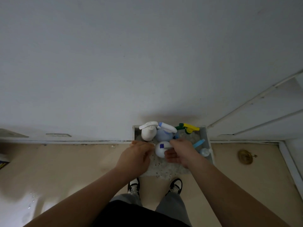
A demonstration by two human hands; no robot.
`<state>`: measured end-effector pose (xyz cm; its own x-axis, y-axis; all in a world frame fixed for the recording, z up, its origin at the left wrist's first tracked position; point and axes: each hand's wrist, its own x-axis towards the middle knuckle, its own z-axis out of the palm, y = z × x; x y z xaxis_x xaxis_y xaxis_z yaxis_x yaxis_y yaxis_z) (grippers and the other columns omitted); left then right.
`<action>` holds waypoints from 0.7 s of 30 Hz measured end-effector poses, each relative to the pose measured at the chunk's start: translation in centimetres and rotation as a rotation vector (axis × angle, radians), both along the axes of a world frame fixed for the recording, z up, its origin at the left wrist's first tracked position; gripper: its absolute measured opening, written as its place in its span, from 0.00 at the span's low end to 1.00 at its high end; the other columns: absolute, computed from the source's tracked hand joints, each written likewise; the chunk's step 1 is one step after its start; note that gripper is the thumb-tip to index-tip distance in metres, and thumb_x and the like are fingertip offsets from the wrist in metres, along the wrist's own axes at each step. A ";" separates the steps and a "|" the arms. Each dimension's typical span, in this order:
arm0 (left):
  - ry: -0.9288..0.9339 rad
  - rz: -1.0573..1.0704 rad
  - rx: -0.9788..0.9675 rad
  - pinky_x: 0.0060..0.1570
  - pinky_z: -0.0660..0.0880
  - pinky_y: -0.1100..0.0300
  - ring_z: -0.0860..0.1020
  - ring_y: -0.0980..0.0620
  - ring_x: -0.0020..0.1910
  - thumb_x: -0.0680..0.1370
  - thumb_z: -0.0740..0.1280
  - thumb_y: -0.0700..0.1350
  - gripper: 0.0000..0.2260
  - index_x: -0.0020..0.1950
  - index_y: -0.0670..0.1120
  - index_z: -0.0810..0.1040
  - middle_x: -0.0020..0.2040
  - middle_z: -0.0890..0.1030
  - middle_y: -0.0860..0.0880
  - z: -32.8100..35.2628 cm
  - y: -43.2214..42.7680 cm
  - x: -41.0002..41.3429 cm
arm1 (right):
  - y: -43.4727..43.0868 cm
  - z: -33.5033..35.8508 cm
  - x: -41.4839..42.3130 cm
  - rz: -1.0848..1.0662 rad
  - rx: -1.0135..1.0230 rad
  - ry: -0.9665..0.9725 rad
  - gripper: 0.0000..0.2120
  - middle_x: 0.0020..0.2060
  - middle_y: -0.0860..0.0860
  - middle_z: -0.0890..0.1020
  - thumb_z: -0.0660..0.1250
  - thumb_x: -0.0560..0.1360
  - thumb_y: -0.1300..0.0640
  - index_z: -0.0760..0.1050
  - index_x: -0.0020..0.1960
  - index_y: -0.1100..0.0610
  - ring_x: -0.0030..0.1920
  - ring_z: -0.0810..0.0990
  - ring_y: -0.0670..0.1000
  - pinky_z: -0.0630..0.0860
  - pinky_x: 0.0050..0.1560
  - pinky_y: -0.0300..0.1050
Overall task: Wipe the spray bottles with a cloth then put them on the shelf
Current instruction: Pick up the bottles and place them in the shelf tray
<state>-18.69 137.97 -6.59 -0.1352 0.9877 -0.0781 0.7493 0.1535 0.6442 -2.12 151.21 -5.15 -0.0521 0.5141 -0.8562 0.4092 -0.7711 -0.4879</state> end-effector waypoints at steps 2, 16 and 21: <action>-0.064 0.015 -0.102 0.45 0.79 0.58 0.77 0.57 0.43 0.74 0.65 0.43 0.04 0.41 0.51 0.77 0.43 0.79 0.56 -0.9 0.1 0.7 | -0.1 0.1 0.1 -0.043 -0.015 0.019 0.15 0.38 0.63 0.87 0.60 0.85 0.56 0.72 0.68 0.62 0.37 0.86 0.61 0.84 0.34 0.52; 0.363 -0.012 0.065 0.49 0.77 0.51 0.79 0.45 0.51 0.74 0.57 0.61 0.23 0.57 0.50 0.83 0.53 0.83 0.49 1.0 2.1 -2.2 | -0.5 -0.3 0.6 1.175 0.864 -0.504 0.19 0.66 0.51 0.75 0.66 0.81 0.49 0.74 0.72 0.48 0.66 0.74 0.56 0.75 0.64 0.52; 0.224 -0.052 -0.280 0.48 0.74 0.59 0.82 0.47 0.54 0.76 0.53 0.63 0.24 0.61 0.55 0.82 0.54 0.84 0.49 -0.1 3.7 -1.5 | 0.4 -0.9 0.1 1.199 0.750 -0.461 0.18 0.67 0.53 0.78 0.62 0.84 0.56 0.74 0.72 0.47 0.66 0.77 0.56 0.76 0.62 0.51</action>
<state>-20.15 141.64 -6.70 -0.1299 0.9381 -0.3212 0.8786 0.2590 0.4011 -2.04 151.57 -6.03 -0.5575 0.6803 -0.4758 0.8283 0.4947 -0.2631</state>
